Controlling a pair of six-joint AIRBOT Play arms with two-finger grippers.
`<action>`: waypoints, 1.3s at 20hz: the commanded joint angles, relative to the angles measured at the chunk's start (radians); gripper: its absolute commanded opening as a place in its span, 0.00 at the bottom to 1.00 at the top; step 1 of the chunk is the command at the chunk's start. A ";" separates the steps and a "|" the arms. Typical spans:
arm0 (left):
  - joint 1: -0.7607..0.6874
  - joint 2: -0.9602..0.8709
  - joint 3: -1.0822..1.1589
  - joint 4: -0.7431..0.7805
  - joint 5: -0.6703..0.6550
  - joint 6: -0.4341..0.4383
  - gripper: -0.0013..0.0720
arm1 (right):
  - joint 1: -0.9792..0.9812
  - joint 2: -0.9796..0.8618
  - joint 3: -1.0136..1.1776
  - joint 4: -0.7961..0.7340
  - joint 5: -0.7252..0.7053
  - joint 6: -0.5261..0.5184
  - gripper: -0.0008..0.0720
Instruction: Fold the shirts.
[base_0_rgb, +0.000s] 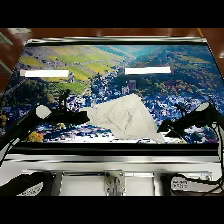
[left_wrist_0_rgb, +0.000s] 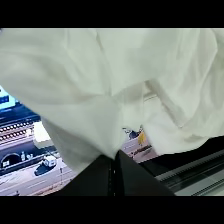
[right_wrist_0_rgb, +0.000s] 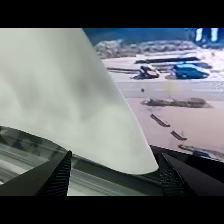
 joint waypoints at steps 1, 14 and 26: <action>0.001 0.012 0.001 0.000 0.000 -0.002 0.07 | 0.051 -0.045 -0.043 0.111 -0.030 -0.010 0.91; 0.074 0.301 0.477 0.322 -0.063 -0.029 0.07 | -0.068 0.272 0.377 0.905 0.194 -0.201 0.11; 0.317 0.468 0.993 0.540 -0.304 -0.133 0.07 | -0.224 0.692 0.779 0.621 -0.200 0.118 0.11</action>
